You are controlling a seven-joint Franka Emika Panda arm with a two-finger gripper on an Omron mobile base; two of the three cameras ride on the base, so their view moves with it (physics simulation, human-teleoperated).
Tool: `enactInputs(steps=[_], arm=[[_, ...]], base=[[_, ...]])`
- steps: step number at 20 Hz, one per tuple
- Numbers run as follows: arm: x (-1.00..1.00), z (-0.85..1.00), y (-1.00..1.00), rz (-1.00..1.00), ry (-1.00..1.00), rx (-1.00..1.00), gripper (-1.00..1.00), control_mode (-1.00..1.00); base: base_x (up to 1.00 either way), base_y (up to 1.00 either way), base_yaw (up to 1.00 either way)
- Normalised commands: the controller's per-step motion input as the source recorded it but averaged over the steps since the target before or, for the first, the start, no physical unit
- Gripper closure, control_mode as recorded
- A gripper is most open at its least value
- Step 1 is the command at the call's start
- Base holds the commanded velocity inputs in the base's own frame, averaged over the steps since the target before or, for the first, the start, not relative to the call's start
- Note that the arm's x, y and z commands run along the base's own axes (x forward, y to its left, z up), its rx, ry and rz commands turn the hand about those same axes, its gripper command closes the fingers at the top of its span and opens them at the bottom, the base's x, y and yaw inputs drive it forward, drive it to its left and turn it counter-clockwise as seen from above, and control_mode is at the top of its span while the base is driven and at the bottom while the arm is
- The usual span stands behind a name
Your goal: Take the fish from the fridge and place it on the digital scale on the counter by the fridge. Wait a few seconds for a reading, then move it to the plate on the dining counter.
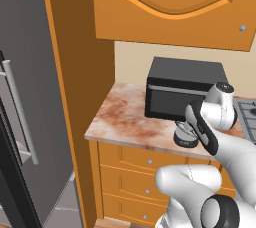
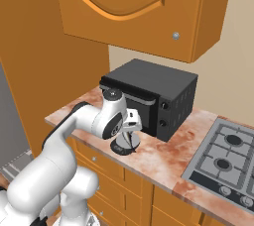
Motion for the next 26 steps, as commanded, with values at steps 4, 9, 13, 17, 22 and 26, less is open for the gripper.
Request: enactInputs(steps=[4,9,13,17,22,26], arm=[[0.00,0.00,0.00,0.00,0.00,0.00,-1.00,-1.00],[0.05,-0.23,0.00,0.00,0.00,0.00,-1.00,-1.00],[0.33,-0.34,0.00,0.00,-0.01,0.00,-1.00,-1.00],[0.49,-0.30,0.00,0.00,-0.01,0.00,-1.00,-1.00],[0.48,-0.20,0.00,0.00,0.00,0.00,-1.00,-1.00],[0.38,-0.14,-0.01,0.00,0.00,0.00,-1.00,-1.00]], base=[[0.00,0.00,0.00],[0.00,0.00,0.00],[0.00,0.00,0.00],[0.00,0.00,0.00],[0.00,0.00,0.00],[0.00,0.00,0.00]])
